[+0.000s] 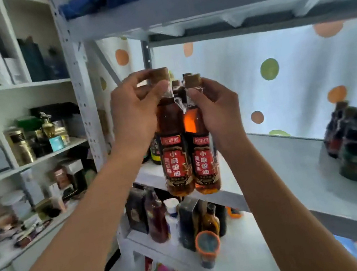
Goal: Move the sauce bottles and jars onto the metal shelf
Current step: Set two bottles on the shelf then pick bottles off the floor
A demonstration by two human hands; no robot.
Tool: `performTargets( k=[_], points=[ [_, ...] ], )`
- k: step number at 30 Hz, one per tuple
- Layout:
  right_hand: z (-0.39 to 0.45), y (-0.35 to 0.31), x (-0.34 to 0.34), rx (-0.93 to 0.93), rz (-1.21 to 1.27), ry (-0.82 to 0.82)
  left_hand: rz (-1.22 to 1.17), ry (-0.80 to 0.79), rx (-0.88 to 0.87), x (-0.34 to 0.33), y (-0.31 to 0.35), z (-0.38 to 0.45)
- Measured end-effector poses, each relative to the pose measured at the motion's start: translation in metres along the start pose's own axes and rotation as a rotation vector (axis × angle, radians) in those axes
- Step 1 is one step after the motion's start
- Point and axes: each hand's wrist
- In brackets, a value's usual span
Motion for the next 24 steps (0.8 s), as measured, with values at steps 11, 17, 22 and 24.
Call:
performTargets(
  k=[11,17,22,24],
  points=[
    [0.043,0.049,0.073,-0.017,-0.094,0.152,-0.015,-0.05,0.084,-0.116,-0.056,-0.015],
    [0.049,0.071,0.089,-0.044,-0.152,0.099,0.068,-0.15,0.045,-0.13,-0.067,-0.024],
    [0.032,0.093,0.103,-0.176,-0.171,-0.039,0.072,-0.277,0.093,-0.114,-0.095,-0.05],
    [0.028,0.096,0.109,-0.199,-0.145,-0.084,0.083,-0.343,0.103,-0.108,-0.103,-0.065]
  ],
)
Point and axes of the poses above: each hand's wrist, its own z-axis towards the middle knuckle, its own x-axis out of the back of the hand, y = z × x, and after that the axes turned 7 degrees about y, right-handed
